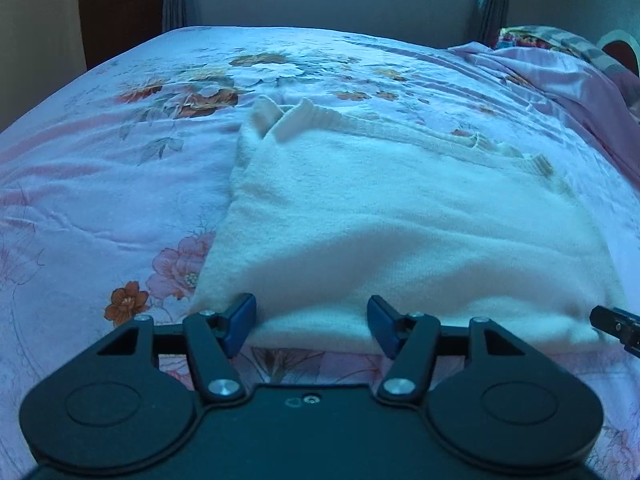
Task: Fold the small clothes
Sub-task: 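Press and smooth the folded sweater flat with both grippers open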
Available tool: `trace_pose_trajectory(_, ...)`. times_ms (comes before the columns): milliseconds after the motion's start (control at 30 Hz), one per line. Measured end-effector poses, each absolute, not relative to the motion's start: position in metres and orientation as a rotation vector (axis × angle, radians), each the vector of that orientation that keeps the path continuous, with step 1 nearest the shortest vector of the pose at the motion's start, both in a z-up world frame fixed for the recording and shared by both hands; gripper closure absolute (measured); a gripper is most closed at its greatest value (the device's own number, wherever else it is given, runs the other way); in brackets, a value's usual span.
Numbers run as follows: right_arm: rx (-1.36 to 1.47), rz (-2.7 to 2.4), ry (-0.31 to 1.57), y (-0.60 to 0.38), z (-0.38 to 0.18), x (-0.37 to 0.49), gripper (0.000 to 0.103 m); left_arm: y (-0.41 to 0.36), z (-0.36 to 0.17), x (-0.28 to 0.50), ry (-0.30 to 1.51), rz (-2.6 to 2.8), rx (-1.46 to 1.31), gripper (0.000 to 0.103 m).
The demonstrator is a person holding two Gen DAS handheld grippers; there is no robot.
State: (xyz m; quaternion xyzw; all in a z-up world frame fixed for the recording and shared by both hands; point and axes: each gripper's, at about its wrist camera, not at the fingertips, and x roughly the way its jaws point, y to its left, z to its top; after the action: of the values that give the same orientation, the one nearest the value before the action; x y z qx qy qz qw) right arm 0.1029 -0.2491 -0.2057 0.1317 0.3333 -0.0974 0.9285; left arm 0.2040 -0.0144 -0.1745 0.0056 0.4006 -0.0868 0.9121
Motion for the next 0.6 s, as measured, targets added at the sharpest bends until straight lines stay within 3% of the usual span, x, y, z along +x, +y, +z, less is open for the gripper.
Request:
trace_pose_trajectory(200, 0.228, -0.186, 0.738, -0.252, -0.209, 0.106, 0.069, 0.000, -0.179, 0.206, 0.837, -0.149, -0.039, 0.043)
trace_pose_trajectory(500, 0.212, -0.103, 0.678, -0.215, -0.187, 0.120, 0.069, 0.009, -0.164, 0.211, 0.794, -0.108, -0.079, 0.045)
trace_pose_trajectory(600, 0.172, -0.082, 0.674, -0.200, -0.188, 0.130, 0.069, 0.010, -0.179, 0.227, 0.870, -0.091, -0.056, 0.039)
